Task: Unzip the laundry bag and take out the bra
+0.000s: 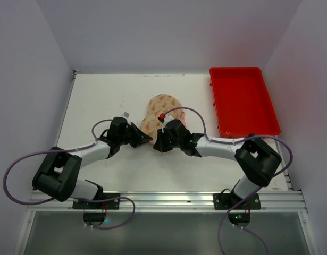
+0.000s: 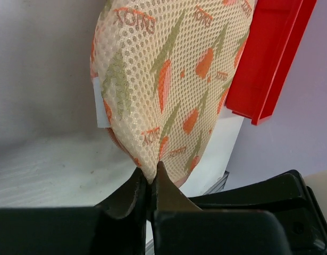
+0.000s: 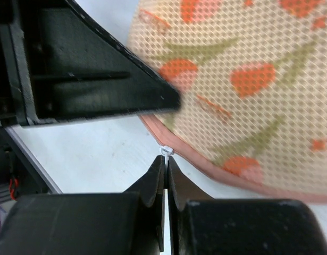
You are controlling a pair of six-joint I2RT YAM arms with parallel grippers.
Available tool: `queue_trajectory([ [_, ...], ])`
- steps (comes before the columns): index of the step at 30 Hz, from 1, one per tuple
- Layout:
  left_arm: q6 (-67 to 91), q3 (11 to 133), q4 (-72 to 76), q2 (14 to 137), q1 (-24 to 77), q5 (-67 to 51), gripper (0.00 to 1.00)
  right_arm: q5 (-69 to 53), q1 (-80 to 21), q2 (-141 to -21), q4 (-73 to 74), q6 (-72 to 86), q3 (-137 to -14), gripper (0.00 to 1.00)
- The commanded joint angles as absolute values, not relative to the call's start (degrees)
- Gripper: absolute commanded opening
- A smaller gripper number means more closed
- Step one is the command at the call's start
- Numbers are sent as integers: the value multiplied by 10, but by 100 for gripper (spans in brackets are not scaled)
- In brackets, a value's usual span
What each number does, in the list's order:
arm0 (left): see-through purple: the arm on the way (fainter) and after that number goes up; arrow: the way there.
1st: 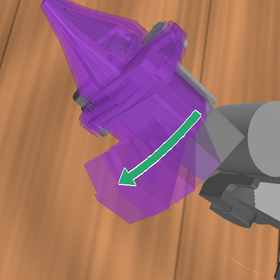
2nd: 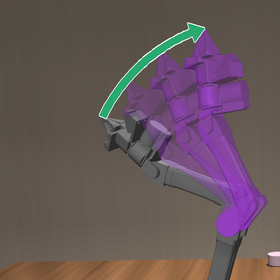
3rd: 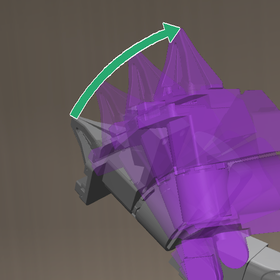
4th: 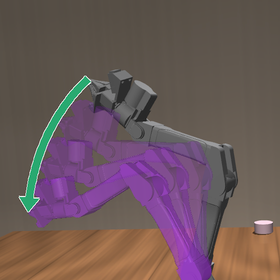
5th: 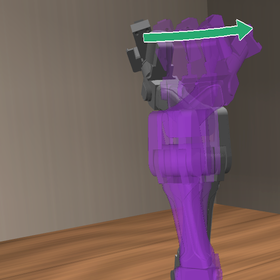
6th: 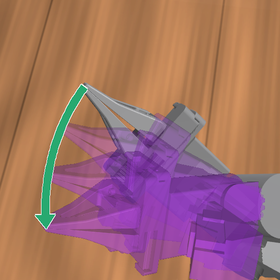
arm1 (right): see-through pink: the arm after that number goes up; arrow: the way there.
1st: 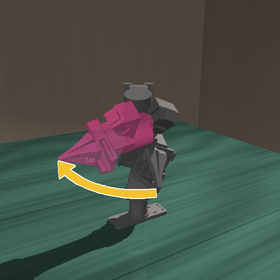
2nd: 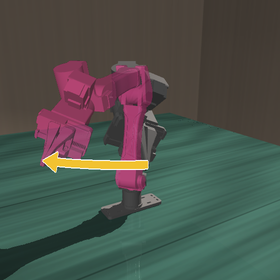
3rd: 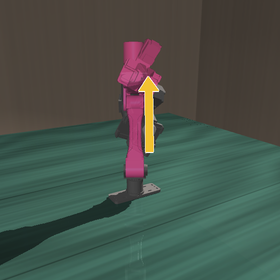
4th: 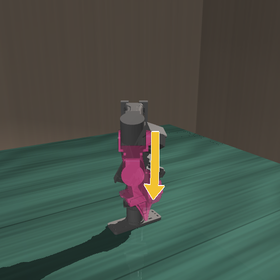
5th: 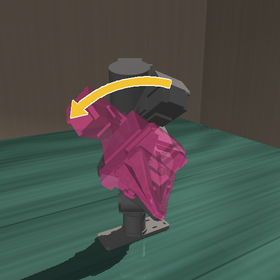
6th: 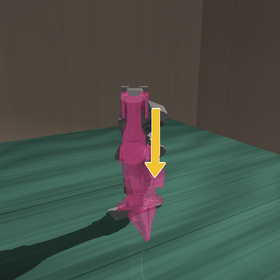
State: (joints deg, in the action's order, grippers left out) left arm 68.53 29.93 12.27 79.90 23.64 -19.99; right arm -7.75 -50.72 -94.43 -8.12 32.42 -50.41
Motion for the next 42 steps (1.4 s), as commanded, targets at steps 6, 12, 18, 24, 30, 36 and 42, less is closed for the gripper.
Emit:
queue_trajectory([
  [6,614,298,95,804,157,-235,0,32,-469,-803,-20,302,-407,0],
  [12,455,365,-64,835,134,-253,0,-6,-346,-705,26,310,-351,0],
  [18,387,443,-134,872,127,-178,1,-87,-337,-731,20,251,-369,0],
  [24,403,561,-106,968,124,-213,36,-127,-417,-809,-32,294,-423,0],
  [30,438,590,-96,978,123,-253,74,-155,-481,-926,-82,344,-525,0],
  [36,527,406,-39,822,127,-219,91,-162,-485,-985,-103,345,-575,0],
  [42,597,344,47,769,194,-223,91,-157,-486,-998,-103,335,-577,0],
])
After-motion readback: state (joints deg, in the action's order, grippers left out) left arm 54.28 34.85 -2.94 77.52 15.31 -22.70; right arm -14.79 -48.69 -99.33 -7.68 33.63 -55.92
